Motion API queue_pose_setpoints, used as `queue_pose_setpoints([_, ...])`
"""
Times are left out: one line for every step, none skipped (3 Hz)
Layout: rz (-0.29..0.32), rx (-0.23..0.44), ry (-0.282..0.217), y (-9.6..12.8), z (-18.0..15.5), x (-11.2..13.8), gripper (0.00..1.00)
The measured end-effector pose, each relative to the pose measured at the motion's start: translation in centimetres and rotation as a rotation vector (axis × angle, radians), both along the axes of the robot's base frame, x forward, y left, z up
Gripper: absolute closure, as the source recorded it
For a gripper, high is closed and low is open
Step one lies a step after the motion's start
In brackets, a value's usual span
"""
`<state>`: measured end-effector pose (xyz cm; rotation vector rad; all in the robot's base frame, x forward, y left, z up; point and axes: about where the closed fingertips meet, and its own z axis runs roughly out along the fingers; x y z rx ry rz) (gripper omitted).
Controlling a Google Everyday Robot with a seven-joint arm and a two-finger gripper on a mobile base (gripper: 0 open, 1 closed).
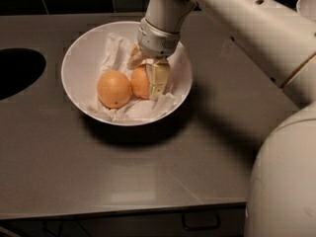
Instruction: Pick orange from white bowl
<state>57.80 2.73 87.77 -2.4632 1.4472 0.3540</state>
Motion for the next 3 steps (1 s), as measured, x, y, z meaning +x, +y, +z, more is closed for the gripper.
queue_pose_setpoints([0.0, -0.004, 0.004, -0.1, -0.27, -0.01, 0.27])
queue_pose_setpoints([-0.007, -0.006, 0.013, -0.59, -0.79, -0.15, 0.27])
queue_pose_setpoints([-0.011, -0.007, 0.018, -0.83, -1.14, -0.15, 0.27])
